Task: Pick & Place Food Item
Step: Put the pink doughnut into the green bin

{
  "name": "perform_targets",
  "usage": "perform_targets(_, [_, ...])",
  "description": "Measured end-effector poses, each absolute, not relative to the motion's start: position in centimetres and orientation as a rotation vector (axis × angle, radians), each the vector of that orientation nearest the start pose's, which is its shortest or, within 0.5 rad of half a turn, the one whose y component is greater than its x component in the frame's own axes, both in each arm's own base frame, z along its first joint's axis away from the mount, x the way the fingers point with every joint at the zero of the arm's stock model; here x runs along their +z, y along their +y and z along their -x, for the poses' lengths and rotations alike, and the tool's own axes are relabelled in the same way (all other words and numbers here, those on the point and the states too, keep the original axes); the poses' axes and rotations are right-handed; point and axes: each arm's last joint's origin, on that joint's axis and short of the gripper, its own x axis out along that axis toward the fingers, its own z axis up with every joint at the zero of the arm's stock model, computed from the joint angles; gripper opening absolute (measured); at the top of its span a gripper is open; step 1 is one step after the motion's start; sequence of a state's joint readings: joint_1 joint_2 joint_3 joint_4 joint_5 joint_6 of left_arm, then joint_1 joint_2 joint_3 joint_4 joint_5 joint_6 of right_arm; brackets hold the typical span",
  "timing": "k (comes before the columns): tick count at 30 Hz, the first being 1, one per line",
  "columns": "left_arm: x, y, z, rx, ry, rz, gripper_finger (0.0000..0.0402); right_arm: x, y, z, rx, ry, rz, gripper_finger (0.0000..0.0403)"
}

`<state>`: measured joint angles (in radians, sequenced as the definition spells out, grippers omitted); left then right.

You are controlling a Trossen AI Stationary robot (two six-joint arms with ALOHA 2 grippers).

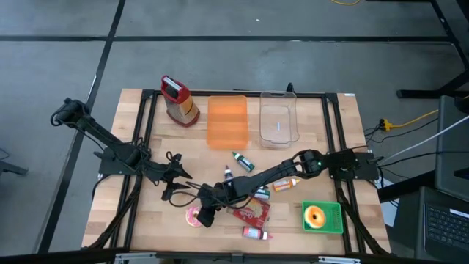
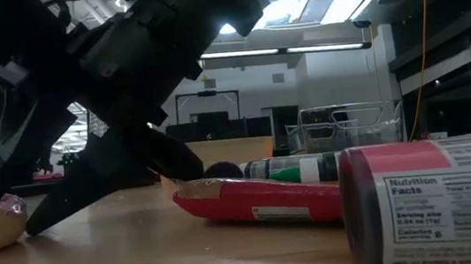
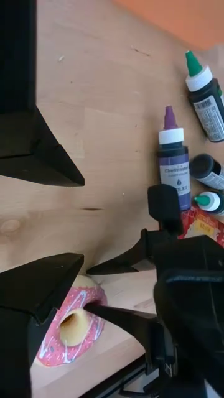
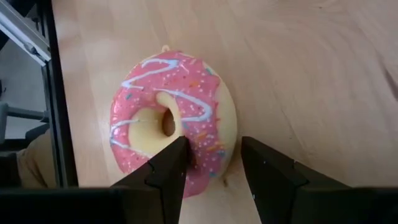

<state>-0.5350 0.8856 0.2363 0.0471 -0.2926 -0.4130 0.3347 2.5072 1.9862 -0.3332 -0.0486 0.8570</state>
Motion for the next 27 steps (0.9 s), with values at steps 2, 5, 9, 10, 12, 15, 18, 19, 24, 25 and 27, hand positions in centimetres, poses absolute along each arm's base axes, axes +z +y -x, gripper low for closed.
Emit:
perform_targets(2, [15.3,-7.6,-14.5,-0.117,0.588,0.158,0.0182,11.7,17.8,-50.8,-0.03,0.94,-0.671,0.0155])
perform_targets(5, [15.4,-7.6,-14.5,-0.116,0.588,0.158,0.0182,11.7,17.7,-50.8,-0.037,0.94,-0.668,0.0143])
perform_targets(9, [15.4,-7.6,-14.5,-0.117,0.587,0.154,0.0182,11.6,17.7,-50.9,-0.038,0.935,-0.661,0.0076])
perform_targets(10, [15.4,-7.6,-14.5,-0.117,0.587,0.152,0.0182,11.6,17.7,-50.9,-0.032,0.934,-0.659,0.0053])
perform_targets(12, [15.4,-7.6,-14.5,-0.118,0.587,0.151,0.0182,11.7,17.7,-50.9,-0.017,0.932,-0.647,0.0017])
perform_targets(15, [15.4,-7.6,-14.5,-0.113,0.584,0.143,0.0182,11.7,17.7,-51.0,-0.013,0.927,-0.649,0.0018])
perform_targets(18, [15.4,-7.5,-14.5,-0.092,0.575,0.126,0.0182,12.1,17.6,-50.9,-0.007,0.921,-0.641,0.0012])
perform_targets(19, [15.4,-7.5,-14.5,-0.082,0.571,0.12,0.0182,12.4,17.6,-50.9,0.0,0.916,-0.632,0.0009])
perform_targets(24, [15.4,-7.4,-14.5,-0.05,0.554,0.084,0.0182,16.4,17.2,-50.4,-0.023,0.841,-0.591,0.0007])
perform_targets(25, [15.4,-7.4,-14.5,-0.052,0.552,0.075,0.0182,17.5,17.2,-50.0,-0.046,0.832,-0.573,0.0007])
perform_targets(27, [15.5,-7.3,-14.6,-0.039,0.545,0.057,0.0182,19.7,17.2,-48.9,-0.119,0.821,-0.516,0.0006])
